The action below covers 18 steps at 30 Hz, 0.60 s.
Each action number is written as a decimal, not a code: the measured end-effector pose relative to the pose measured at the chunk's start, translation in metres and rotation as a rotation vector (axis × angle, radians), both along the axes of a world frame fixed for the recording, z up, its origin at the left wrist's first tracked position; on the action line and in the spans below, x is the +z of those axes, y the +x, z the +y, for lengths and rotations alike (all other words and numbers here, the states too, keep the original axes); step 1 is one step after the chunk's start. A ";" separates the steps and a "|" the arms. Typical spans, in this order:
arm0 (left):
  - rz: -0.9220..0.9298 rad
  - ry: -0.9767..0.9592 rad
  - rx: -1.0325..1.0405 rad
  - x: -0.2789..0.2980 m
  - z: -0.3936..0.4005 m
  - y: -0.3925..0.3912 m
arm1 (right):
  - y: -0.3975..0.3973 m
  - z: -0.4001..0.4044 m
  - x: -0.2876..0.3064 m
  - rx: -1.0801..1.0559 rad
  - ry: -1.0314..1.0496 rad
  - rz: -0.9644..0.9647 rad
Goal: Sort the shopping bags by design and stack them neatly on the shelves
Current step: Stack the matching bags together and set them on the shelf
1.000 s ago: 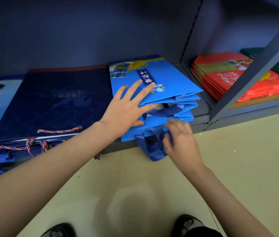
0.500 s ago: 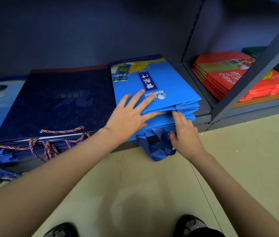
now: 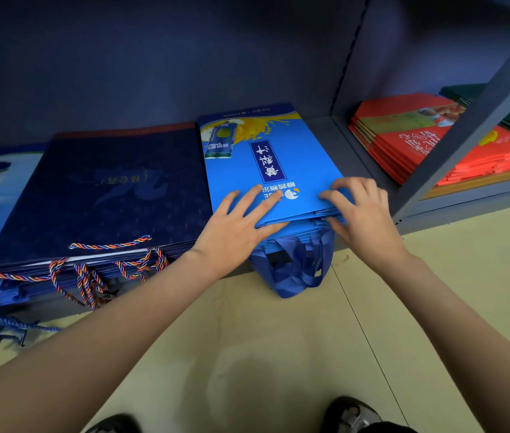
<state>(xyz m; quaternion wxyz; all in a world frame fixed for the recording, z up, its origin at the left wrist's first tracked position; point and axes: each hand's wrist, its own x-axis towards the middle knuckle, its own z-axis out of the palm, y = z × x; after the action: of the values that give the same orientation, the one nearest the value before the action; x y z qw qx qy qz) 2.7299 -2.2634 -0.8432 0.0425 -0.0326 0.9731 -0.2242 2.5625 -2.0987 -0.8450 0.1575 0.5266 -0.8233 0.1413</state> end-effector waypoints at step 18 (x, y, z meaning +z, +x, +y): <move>0.123 -0.046 -0.155 -0.014 -0.017 0.010 | -0.017 -0.025 0.011 0.284 0.230 -0.007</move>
<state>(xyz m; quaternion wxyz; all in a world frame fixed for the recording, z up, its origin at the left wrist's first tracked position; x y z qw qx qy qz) 2.7399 -2.2808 -0.8571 -0.0356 0.0279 0.9681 -0.2466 2.5454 -2.1237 -0.8339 0.0718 0.6515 -0.7521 0.0691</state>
